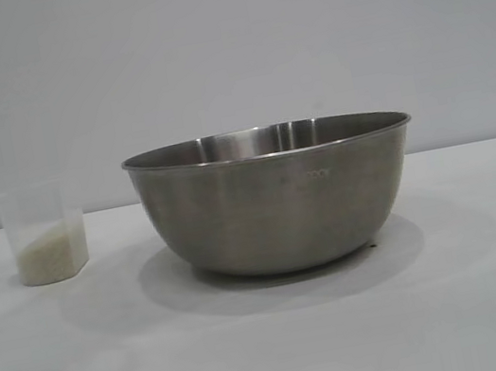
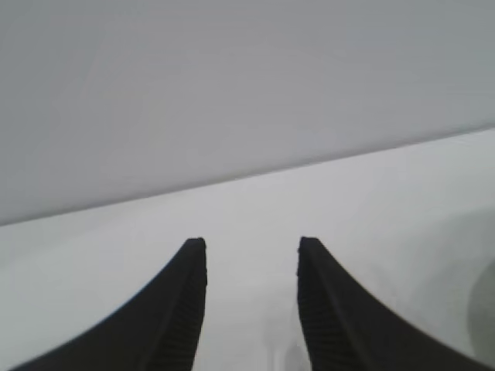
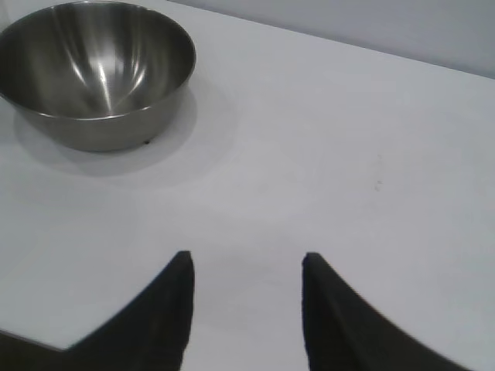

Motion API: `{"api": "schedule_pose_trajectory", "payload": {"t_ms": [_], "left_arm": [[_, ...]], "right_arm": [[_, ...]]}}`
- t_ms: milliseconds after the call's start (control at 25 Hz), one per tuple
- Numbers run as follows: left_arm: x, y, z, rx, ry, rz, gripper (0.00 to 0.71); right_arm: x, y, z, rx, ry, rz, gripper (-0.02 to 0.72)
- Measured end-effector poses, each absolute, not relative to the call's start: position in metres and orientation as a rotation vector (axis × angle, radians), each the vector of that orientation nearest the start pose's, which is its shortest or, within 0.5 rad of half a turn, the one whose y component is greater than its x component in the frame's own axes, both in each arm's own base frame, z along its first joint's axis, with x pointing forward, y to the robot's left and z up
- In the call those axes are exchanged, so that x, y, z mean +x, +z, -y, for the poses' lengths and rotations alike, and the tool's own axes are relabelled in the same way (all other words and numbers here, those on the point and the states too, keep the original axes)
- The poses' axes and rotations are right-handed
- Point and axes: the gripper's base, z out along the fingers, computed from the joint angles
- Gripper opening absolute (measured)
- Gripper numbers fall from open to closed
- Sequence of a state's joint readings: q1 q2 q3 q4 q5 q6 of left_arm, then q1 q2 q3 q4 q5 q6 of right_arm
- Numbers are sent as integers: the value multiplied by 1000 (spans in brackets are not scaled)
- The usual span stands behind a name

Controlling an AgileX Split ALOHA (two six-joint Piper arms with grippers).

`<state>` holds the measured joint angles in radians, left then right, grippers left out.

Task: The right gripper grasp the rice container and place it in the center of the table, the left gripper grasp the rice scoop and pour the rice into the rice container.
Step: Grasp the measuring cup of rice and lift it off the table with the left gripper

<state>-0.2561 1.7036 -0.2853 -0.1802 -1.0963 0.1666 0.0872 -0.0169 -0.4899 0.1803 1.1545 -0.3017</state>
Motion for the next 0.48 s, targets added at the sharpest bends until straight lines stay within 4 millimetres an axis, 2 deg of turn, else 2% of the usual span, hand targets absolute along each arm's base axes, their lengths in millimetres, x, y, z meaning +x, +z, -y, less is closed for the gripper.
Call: {"api": "schedule_pose_trajectory", "payload": {"t_ms": [280, 480], "left_arm": [[245, 92, 49, 231, 44, -1945, 248], [260, 81, 54, 239, 41, -1950, 248]], "right_arm": [[-13, 268, -14, -428, 91, -2074, 316], [-13, 268, -14, -428, 91, -2074, 316]]}}
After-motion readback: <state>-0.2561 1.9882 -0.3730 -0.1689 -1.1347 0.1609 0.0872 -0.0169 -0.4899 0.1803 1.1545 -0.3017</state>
